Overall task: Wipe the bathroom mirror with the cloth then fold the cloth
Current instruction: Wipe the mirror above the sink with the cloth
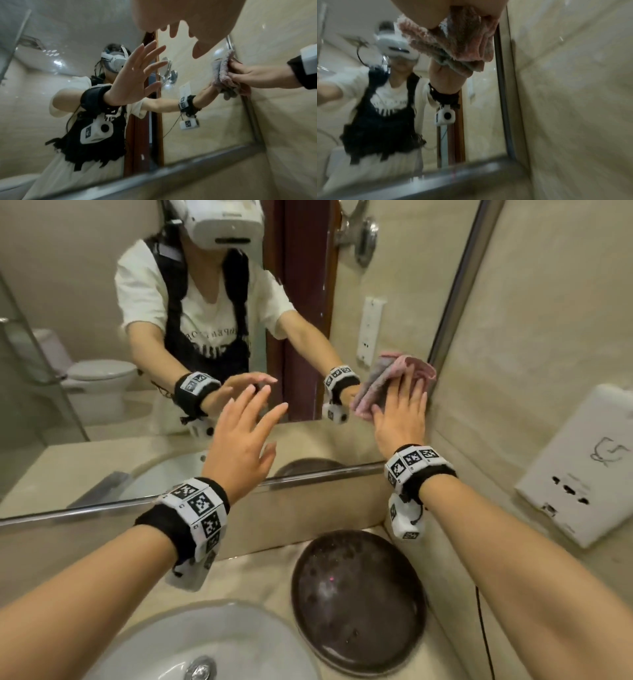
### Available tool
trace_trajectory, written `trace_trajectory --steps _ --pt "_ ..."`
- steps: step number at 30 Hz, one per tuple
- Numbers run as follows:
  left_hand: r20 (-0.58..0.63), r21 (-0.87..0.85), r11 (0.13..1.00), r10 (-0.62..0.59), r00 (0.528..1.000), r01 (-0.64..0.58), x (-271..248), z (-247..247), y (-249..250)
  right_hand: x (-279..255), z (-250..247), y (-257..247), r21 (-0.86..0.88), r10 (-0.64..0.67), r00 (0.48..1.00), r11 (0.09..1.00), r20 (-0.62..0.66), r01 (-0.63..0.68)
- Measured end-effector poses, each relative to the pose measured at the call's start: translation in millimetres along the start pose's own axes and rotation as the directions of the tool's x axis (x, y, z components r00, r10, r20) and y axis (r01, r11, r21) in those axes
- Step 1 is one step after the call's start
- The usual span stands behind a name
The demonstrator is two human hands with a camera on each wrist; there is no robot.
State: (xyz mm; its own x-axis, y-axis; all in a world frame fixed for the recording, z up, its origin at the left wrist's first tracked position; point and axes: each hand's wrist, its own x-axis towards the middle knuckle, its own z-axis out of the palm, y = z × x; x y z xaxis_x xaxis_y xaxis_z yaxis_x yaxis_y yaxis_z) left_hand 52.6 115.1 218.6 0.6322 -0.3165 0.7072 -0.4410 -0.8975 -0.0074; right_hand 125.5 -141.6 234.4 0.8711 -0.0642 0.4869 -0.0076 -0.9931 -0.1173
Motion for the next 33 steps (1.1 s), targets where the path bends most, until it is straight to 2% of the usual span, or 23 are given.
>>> trace_trajectory --steps 6,7,9,11,12,14,16,17,19,22,24,26,28,30,31,33 --pt "-0.235 -0.040 0.999 -0.042 0.971 0.034 51.5 -29.5 2.7 45.9 -66.6 -34.9 0.163 0.097 0.976 0.984 -0.196 -0.065" --pt "-0.273 -0.037 0.998 -0.059 0.960 0.051 56.7 -34.8 2.5 45.8 -71.0 -45.0 0.135 0.054 0.977 0.991 -0.207 -0.026" --pt "-0.327 -0.025 0.996 -0.088 0.941 0.084 66.6 -44.3 1.9 39.6 -71.4 -64.8 0.054 -0.154 0.968 0.984 -0.198 0.168" --pt "-0.333 -0.012 0.996 -0.091 0.939 0.092 75.3 -52.7 1.5 32.0 -69.0 -78.3 -0.087 -0.416 0.894 0.910 -0.170 0.407" --pt "-0.325 -0.004 0.995 -0.091 0.941 0.095 78.4 -56.1 1.3 31.5 -70.7 -80.3 -0.146 -0.499 0.854 0.865 -0.149 0.480" --pt "-0.312 0.010 0.993 -0.108 0.944 0.117 81.5 -61.8 -0.5 39.1 -83.6 -77.7 -0.208 -0.550 0.826 0.828 -0.122 0.521" --pt "-0.308 0.026 0.986 -0.150 0.939 0.166 82.2 -65.3 -5.4 55.4 -102.2 -70.7 -0.183 -0.498 0.849 0.864 -0.175 0.469" --pt "-0.300 0.038 0.981 -0.169 0.939 0.189 82.2 -65.8 -9.0 66.8 -112.6 -67.5 -0.133 -0.429 0.878 0.903 -0.213 0.409" --pt "-0.271 0.071 0.977 -0.174 0.947 0.200 82.6 -65.5 -15.8 89.7 -134.0 -62.5 -0.013 -0.210 0.935 0.977 -0.285 0.215" --pt "-0.242 0.161 0.969 -0.144 0.960 0.186 84.0 -65.2 -20.6 112.2 -161.1 -61.9 0.190 0.098 0.947 0.981 -0.306 -0.040" --pt "-0.226 0.216 0.959 -0.136 0.965 0.186 84.7 -64.9 -19.4 113.9 -170.4 -66.9 0.262 0.163 0.943 0.961 -0.289 -0.085" --pt "-0.215 0.249 0.948 -0.143 0.966 0.196 85.8 -64.9 -17.5 106.3 -171.5 -76.1 0.195 0.088 0.948 0.980 -0.306 -0.028" --pt "-0.209 0.264 0.939 -0.165 0.964 0.218 87.1 -64.4 -15.1 96.3 -167.1 -84.6 0.037 -0.133 0.942 0.988 -0.309 0.151" --pt "-0.221 0.263 0.935 -0.182 0.958 0.238 88.3 -63.9 -12.4 92.2 -166.2 -84.9 -0.097 -0.384 0.887 0.923 -0.258 0.372" --pt "-0.233 0.261 0.933 -0.188 0.954 0.247 88.7 -64.4 -11.5 94.2 -168.3 -81.1 -0.137 -0.459 0.856 0.888 -0.239 0.438" --pt "-0.262 0.250 0.933 -0.191 0.946 0.258 89.3 -68.1 -10.4 98.8 -178.6 -71.8 -0.167 -0.473 0.841 0.881 -0.261 0.443"
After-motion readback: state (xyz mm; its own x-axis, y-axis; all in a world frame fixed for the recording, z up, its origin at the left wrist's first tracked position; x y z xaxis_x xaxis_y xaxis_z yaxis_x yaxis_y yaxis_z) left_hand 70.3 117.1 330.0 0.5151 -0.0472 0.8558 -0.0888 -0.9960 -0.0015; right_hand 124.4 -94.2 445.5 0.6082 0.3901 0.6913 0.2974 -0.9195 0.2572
